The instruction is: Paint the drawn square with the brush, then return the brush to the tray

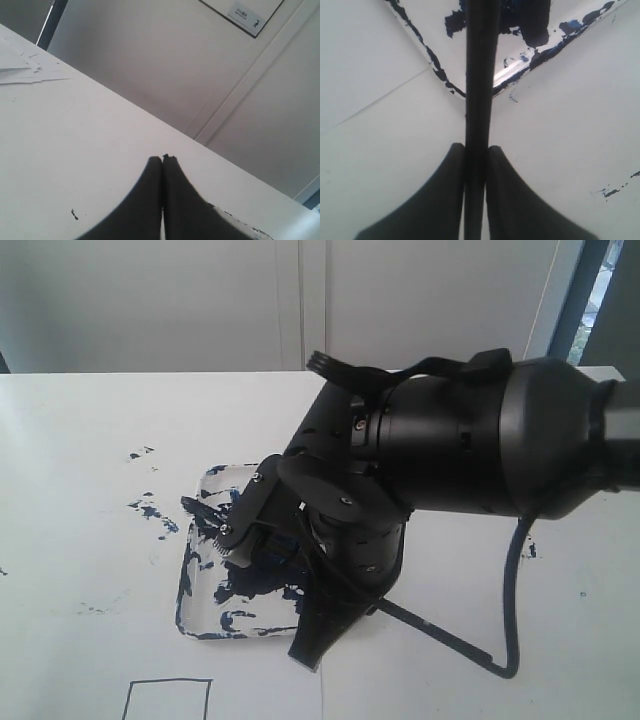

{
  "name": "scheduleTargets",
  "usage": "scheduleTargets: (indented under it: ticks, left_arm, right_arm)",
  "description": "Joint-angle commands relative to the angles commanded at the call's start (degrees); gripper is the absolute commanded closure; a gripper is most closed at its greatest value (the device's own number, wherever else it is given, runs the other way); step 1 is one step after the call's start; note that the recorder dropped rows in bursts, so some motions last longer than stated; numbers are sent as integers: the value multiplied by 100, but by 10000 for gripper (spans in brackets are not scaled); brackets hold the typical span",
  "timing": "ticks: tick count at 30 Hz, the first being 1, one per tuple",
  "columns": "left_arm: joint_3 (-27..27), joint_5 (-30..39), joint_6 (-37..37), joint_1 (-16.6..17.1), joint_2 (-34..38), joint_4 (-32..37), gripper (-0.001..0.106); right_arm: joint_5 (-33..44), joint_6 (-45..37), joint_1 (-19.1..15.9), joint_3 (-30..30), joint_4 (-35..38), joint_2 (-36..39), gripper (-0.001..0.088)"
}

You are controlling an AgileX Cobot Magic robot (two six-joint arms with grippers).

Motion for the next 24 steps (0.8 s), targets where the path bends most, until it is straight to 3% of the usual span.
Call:
scheduleTargets:
  ticks: [5, 11, 14, 18, 21, 24]
  left_arm:
    - [-804, 421, 239, 0, 436, 81, 1053]
    - [-1779, 1304, 1280, 0, 1750, -58, 1053]
    - [-2249, 1993, 2349, -11, 2467, -508, 1053]
    - [-2699, 2859, 4476, -11, 3351, -2111, 1053]
    - [-2781, 3677, 6189, -11, 3961, -3483, 1053]
    - [-2781, 4377, 7210, -11, 4529, -3968, 1053]
  right_arm:
    - [-65, -13, 0, 0, 0, 0, 868]
    - [-65, -13, 0, 0, 0, 0, 868]
    - [-66, -2, 0, 0, 0, 0, 868]
    - [-21, -2, 0, 0, 0, 0, 868]
    - [58, -2, 0, 0, 0, 0, 868]
    - [136, -2, 0, 0, 0, 0, 868]
